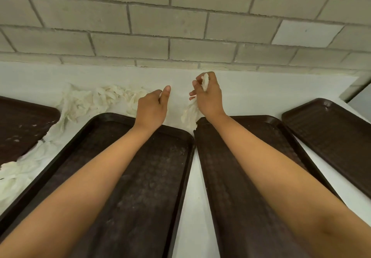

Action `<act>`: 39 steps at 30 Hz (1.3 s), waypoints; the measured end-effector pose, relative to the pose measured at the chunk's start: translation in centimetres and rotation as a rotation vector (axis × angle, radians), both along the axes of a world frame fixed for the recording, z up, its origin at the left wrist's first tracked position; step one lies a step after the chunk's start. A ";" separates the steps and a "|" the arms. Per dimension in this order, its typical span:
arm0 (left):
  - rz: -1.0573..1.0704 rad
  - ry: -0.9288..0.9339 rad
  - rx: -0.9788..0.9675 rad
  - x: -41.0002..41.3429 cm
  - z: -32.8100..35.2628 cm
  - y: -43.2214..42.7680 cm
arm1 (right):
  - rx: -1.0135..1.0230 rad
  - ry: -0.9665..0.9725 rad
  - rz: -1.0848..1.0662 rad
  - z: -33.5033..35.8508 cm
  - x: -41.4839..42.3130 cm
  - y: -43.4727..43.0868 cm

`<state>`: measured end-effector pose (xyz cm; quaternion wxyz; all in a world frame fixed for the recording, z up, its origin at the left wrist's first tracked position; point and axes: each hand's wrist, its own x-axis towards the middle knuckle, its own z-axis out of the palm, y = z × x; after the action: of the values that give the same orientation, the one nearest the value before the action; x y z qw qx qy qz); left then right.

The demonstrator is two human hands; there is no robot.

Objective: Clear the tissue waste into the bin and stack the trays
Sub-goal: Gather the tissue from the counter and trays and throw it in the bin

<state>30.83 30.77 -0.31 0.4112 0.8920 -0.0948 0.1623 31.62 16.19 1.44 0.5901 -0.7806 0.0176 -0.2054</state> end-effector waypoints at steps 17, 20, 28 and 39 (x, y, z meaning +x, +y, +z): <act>-0.062 0.060 -0.061 -10.2 1.5 -5.8 | -0.094 0.116 -0.012 1.2 -10.7 -4.5; -0.061 0.044 -0.083 -12.8 1.8 -8.1 | -0.066 0.110 0.018 1.7 -13.5 -6.2; -0.023 0.084 -0.078 -19.8 1.8 -13.0 | 0.103 0.164 0.108 0.9 -19.4 -10.9; -0.045 0.075 -0.051 -28.2 2.9 -16.1 | 0.122 0.094 0.109 1.5 -27.0 -14.9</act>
<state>2.68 14.65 2.56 0.4405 0.8843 -0.0954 0.1219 4.62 1.31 2.90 0.6453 -0.7518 0.0151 -0.1347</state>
